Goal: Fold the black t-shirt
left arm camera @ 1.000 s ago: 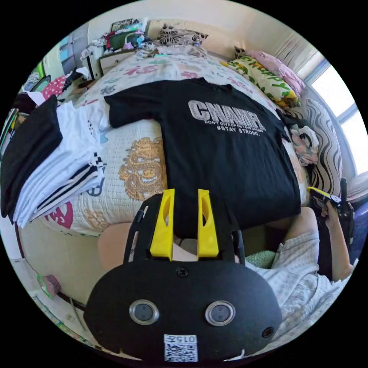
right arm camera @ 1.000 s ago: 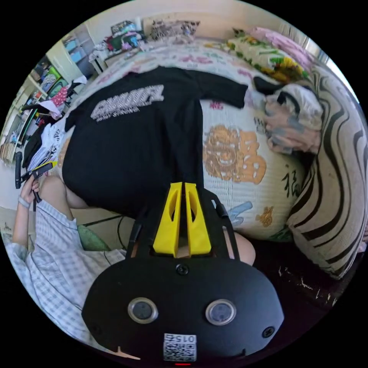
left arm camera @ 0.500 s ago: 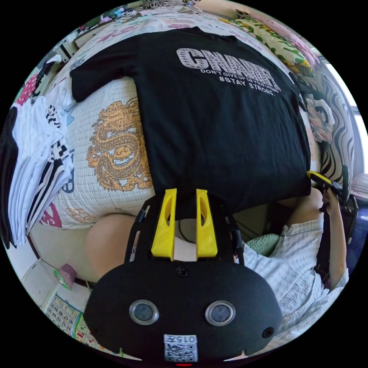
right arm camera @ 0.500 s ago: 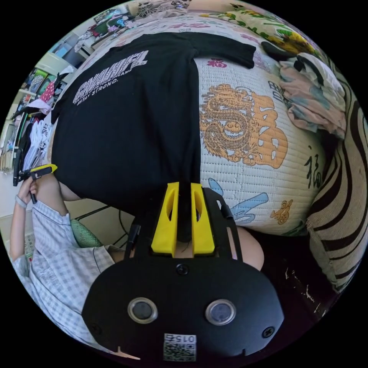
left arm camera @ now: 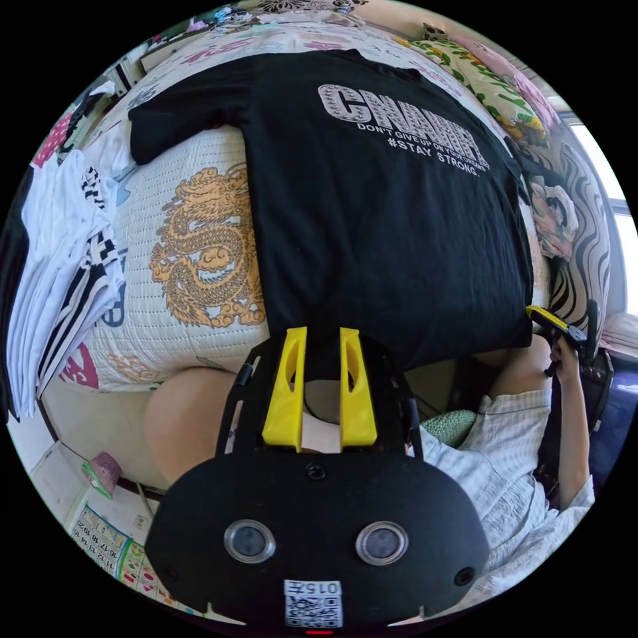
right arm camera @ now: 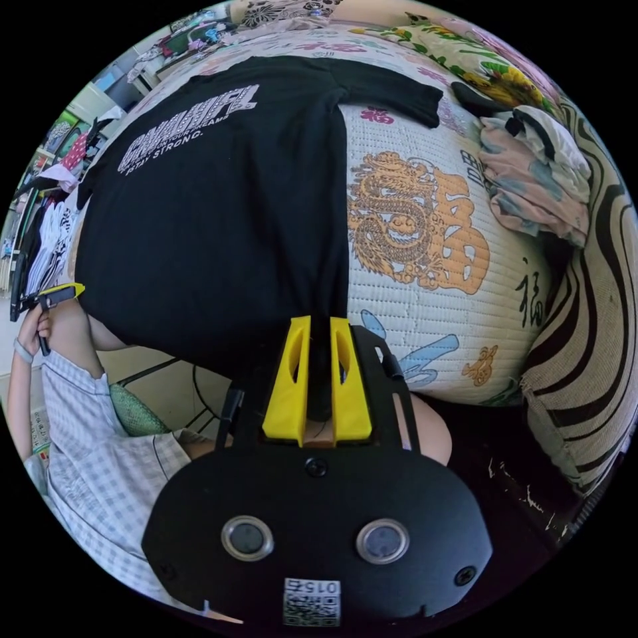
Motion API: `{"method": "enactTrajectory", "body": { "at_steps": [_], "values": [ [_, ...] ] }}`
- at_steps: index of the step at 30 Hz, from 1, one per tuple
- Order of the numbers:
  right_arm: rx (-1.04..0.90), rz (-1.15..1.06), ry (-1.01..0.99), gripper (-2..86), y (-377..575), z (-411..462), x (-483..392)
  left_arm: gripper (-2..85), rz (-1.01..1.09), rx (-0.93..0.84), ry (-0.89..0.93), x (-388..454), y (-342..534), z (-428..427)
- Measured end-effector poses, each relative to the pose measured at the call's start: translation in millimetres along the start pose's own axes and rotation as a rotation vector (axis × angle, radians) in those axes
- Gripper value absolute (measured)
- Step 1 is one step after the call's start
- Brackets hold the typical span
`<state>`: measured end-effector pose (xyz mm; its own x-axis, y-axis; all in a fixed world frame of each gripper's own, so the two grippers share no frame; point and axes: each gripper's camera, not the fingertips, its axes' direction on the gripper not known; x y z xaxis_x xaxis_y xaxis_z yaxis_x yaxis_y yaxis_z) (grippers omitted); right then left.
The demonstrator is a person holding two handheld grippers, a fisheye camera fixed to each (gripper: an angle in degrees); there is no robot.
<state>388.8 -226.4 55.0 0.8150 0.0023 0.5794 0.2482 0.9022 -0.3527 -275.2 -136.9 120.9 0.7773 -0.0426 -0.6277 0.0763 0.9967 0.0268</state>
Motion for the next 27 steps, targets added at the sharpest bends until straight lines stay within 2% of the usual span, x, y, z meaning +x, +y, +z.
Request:
{"method": "enactTrajectory", "body": {
  "at_steps": [5, 11, 18, 27],
  "values": [
    [-0.009, -0.003, -0.056, 1.5, 4.9, -13.6, 26.5, 2.9, -0.016, -0.023, 0.066, -9.9, -17.0, 37.4],
    [-0.007, 0.066, -0.183, 1.0, 11.9, -26.8, 66.3, 0.5, -0.038, -0.028, 0.124, -16.7, -34.6, 81.6],
    [-0.017, 0.028, -0.100, 0.7, 12.3, -44.1, 81.9, 0.3, -0.023, -0.028, 0.101, -6.3, -55.9, 129.1],
    [-0.051, 0.011, -0.115, 0.2, 11.7, -64.0, 115.0, 0.0, -0.017, -0.011, 0.133, 8.6, -80.9, 191.7]
  ]
}}
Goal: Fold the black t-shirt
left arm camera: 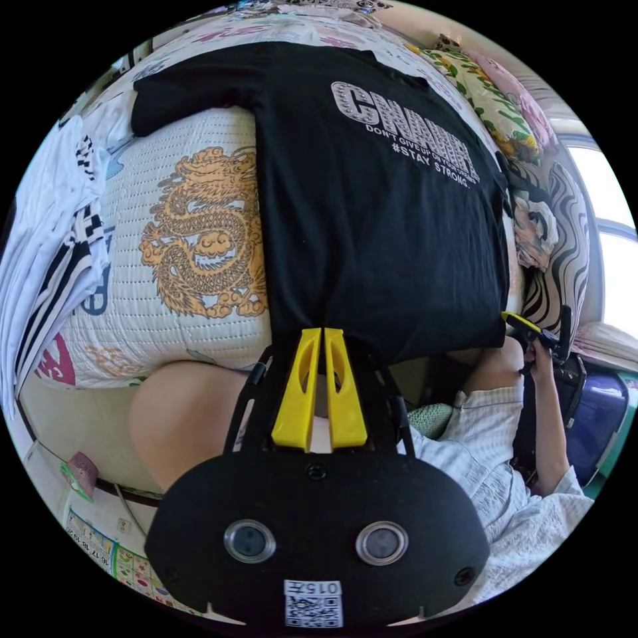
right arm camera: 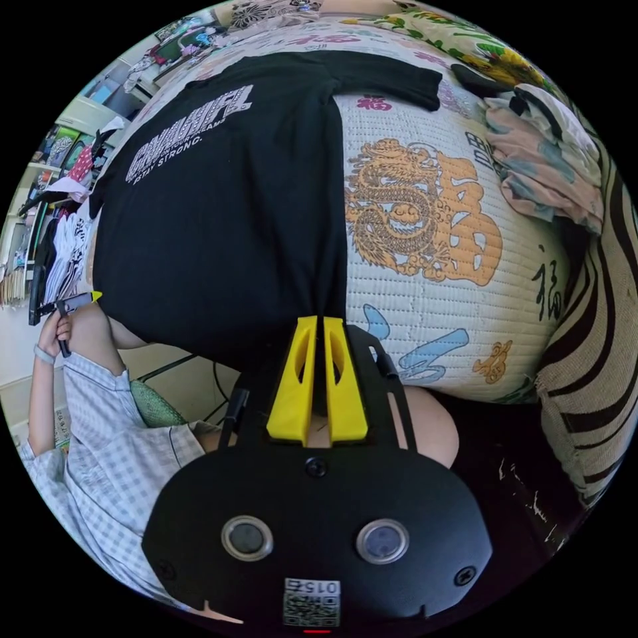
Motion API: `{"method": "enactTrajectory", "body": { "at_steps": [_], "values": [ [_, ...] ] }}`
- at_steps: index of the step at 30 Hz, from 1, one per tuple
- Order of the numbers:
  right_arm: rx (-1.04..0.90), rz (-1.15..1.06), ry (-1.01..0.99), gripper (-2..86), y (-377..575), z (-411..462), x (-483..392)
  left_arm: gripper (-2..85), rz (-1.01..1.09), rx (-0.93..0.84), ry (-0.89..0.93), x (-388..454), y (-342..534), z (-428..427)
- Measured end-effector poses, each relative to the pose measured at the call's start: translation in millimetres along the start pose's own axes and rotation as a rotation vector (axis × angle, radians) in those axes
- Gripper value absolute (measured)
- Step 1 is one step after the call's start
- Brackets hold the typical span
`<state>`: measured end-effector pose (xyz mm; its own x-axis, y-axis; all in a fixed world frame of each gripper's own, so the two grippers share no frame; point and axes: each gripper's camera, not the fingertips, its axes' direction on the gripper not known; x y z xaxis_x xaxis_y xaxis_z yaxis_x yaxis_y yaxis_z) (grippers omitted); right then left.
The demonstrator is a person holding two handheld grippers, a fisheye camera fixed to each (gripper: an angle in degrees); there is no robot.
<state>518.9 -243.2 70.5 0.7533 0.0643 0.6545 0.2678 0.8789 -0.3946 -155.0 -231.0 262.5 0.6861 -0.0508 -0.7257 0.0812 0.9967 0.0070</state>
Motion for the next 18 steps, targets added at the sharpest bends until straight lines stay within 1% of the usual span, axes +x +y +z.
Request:
{"method": "enactTrajectory", "body": {
  "at_steps": [2, 4, 6, 7, 8, 9, 11, 13, 15, 18],
  "values": [
    [-0.003, -0.012, -0.003, 0.0, -0.8, -8.8, 6.0, -0.1, 0.029, 0.032, -0.003, 9.0, -4.1, 11.1],
    [0.051, -0.051, 0.003, -0.3, 1.1, -25.0, 8.3, -0.1, 0.067, 0.061, -0.025, 18.1, -6.9, 16.2],
    [0.154, -0.086, -0.038, -0.6, 1.8, -52.4, 13.3, -0.1, 0.106, 0.127, -0.065, 27.1, -10.2, 14.4],
    [0.189, -0.088, -0.047, -0.7, 1.3, -60.7, 15.2, 0.0, 0.113, 0.181, -0.102, 30.9, -14.6, 9.8],
    [0.266, -0.090, -0.054, -0.8, -0.8, -79.3, 19.7, 0.1, 0.110, 0.246, -0.123, 33.5, -21.3, 2.9],
    [0.337, -0.103, -0.065, -0.8, -4.6, -98.0, 24.9, 0.3, 0.111, 0.282, -0.123, 35.0, -25.3, -1.1],
    [0.406, -0.112, -0.086, -0.9, -15.6, -121.5, 36.0, 0.9, 0.136, 0.389, -0.095, 44.2, -47.2, -12.5],
    [0.435, -0.071, -0.089, -0.9, -31.3, -134.9, 52.8, 1.2, 0.173, 0.425, -0.074, 58.0, -70.8, -11.1],
    [0.450, 0.044, -0.110, -0.8, -52.1, -141.2, 84.8, 1.4, 0.228, 0.433, -0.032, 80.2, -100.5, 0.5],
    [0.501, 0.167, -0.201, -0.6, -68.7, -141.5, 129.0, 1.9, 0.373, 0.403, -0.010, 143.7, -158.7, 34.2]
  ]
}}
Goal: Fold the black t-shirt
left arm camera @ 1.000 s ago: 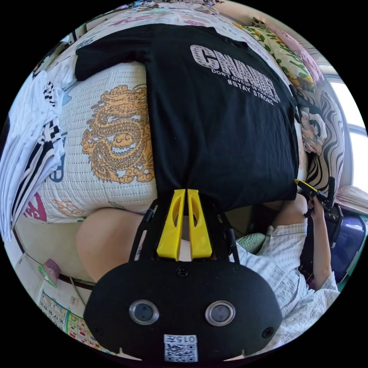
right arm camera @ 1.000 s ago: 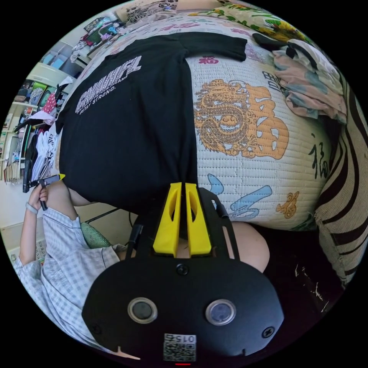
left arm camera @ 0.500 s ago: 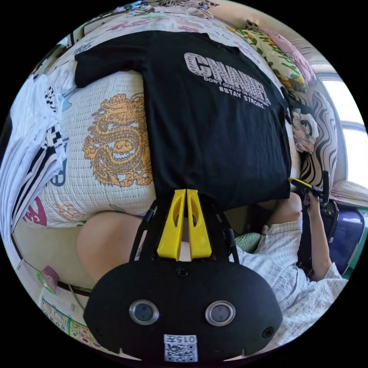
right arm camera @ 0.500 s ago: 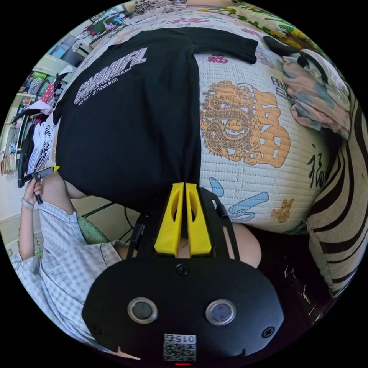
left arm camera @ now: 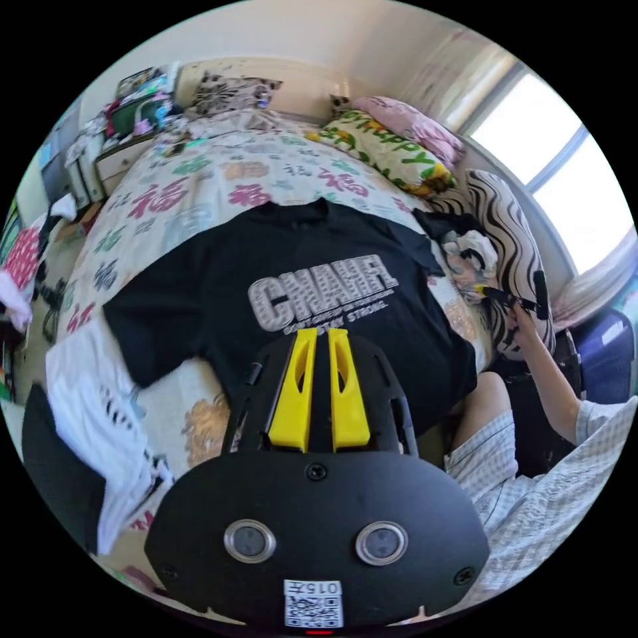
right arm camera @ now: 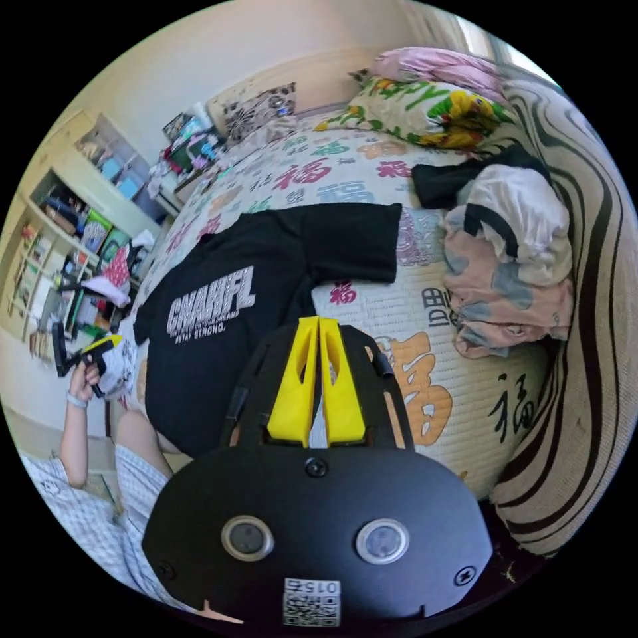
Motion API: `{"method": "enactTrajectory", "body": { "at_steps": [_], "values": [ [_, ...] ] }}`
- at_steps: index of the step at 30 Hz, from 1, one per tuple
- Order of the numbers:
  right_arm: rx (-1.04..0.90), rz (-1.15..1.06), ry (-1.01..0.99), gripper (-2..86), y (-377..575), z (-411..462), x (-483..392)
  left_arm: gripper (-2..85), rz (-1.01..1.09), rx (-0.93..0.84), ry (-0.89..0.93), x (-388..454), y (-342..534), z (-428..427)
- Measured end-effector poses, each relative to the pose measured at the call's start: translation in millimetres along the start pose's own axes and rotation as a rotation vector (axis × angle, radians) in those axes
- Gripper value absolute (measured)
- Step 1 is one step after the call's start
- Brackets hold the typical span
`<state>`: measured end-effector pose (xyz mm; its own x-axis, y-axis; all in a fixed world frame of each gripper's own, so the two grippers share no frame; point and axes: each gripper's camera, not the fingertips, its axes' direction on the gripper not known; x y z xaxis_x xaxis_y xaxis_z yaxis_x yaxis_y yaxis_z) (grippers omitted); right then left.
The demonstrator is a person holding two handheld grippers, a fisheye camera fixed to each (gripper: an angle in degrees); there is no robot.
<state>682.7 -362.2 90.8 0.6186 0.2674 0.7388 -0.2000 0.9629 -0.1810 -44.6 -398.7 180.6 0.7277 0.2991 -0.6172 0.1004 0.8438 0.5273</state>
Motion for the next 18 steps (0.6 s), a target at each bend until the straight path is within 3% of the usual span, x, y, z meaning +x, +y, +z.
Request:
{"method": "enactTrajectory", "body": {
  "at_steps": [7, 14, 18],
  "values": [
    [0.070, 0.204, -0.076, 2.9, -38.1, 9.5, 77.2, 4.8, 0.324, 0.002, 0.095, 154.5, -161.9, 168.2],
    [0.008, 0.242, -0.156, 5.0, -71.3, 37.8, 124.6, 7.6, 0.462, -0.116, 0.053, 293.3, -292.5, 370.8],
    [-0.003, 0.216, -0.206, 2.3, -83.2, 48.2, 138.2, 8.3, 0.471, -0.124, 0.015, 332.3, -324.9, 454.2]
  ]
}}
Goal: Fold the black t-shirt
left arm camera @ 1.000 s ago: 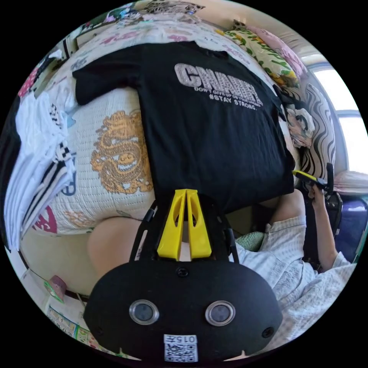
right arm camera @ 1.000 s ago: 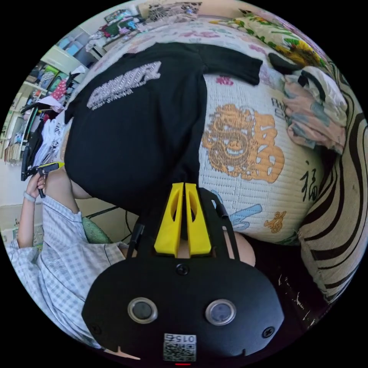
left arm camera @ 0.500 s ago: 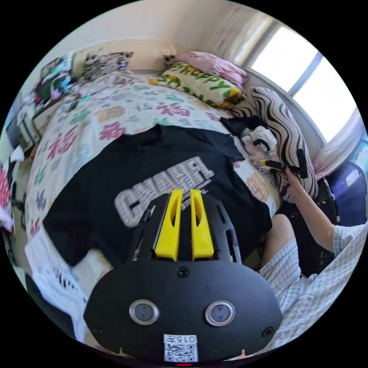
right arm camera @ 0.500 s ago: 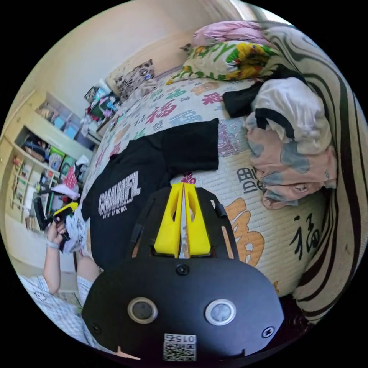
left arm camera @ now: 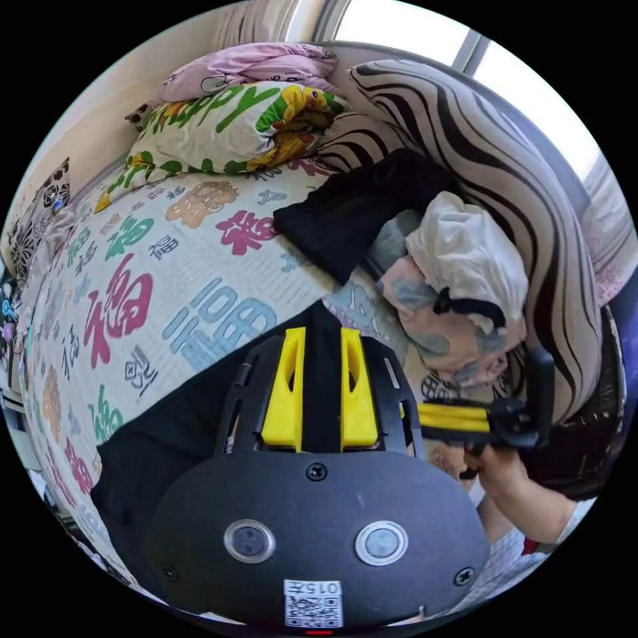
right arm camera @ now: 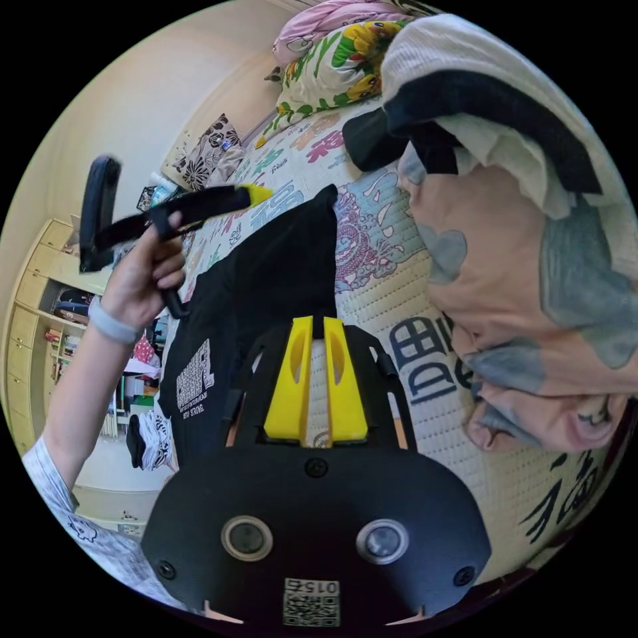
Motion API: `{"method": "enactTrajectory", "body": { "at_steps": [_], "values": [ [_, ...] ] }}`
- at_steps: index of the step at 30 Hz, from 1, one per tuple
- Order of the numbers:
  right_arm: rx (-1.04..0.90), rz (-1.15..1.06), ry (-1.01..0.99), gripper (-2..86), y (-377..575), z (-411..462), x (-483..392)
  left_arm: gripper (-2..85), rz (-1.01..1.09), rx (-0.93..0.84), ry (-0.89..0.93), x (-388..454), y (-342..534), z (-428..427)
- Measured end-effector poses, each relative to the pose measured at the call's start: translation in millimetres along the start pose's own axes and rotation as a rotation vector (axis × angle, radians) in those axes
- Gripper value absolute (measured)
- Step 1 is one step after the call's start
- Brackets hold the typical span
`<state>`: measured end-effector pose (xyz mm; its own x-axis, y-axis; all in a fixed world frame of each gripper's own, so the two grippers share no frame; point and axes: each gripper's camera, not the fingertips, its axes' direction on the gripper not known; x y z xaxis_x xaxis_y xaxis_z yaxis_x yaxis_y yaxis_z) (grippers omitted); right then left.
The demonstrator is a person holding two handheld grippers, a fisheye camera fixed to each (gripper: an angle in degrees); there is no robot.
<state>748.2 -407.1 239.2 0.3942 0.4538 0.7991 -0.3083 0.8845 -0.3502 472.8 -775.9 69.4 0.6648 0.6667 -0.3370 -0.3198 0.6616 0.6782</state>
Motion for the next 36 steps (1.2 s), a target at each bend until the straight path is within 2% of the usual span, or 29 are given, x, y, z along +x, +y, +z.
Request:
{"method": "enactTrajectory", "body": {
  "at_steps": [2, 7, 9, 14, 16, 17, 20, 23, 28, 34, 36],
  "values": [
    [0.011, 0.004, -0.021, 0.6, -5.4, -0.5, 4.6, 8.2, 0.017, 0.011, -0.091, 4.8, -23.0, 40.3],
    [0.049, -0.009, -0.074, -0.4, -18.1, -6.1, 11.5, 4.3, 0.032, -0.128, -0.071, -2.2, -46.7, 117.8],
    [0.064, -0.045, -0.068, -0.5, -23.0, -10.6, 7.5, 2.2, 0.029, -0.124, -0.042, -9.1, -47.3, 128.2],
    [0.111, -0.165, 0.032, -0.4, -29.6, -24.3, -14.5, 0.1, -0.056, 0.183, 0.122, -62.2, -16.3, 78.8],
    [0.131, -0.187, 0.071, 0.0, -31.9, -27.0, -20.7, 0.0, -0.075, 0.243, 0.126, -85.3, 0.6, 59.5],
    [0.133, -0.172, 0.085, 0.7, -34.8, -24.2, -20.6, -0.1, -0.079, 0.262, 0.129, -99.8, 11.1, 49.7],
    [0.009, -0.144, -0.034, 6.6, -52.5, 1.7, -19.1, -0.1, -0.105, 0.313, 0.194, -133.5, 40.1, 32.7],
    [0.009, -0.134, 0.034, 9.1, -67.3, 18.0, -23.0, -0.1, -0.127, 0.325, 0.202, -162.2, 65.4, 25.8],
    [-0.014, -0.171, -0.153, 3.4, -82.7, 37.4, -29.3, -0.1, -0.146, 0.313, 0.199, -199.2, 94.2, 30.6],
    [0.074, -0.344, -0.113, 0.9, -73.9, 27.8, -79.5, -0.1, -0.236, 0.382, 0.226, -253.0, 145.8, 16.1],
    [0.106, -0.491, -0.109, 0.7, -59.6, 19.3, -117.1, -0.2, -0.270, 0.424, 0.240, -270.5, 171.7, 1.8]
  ]
}}
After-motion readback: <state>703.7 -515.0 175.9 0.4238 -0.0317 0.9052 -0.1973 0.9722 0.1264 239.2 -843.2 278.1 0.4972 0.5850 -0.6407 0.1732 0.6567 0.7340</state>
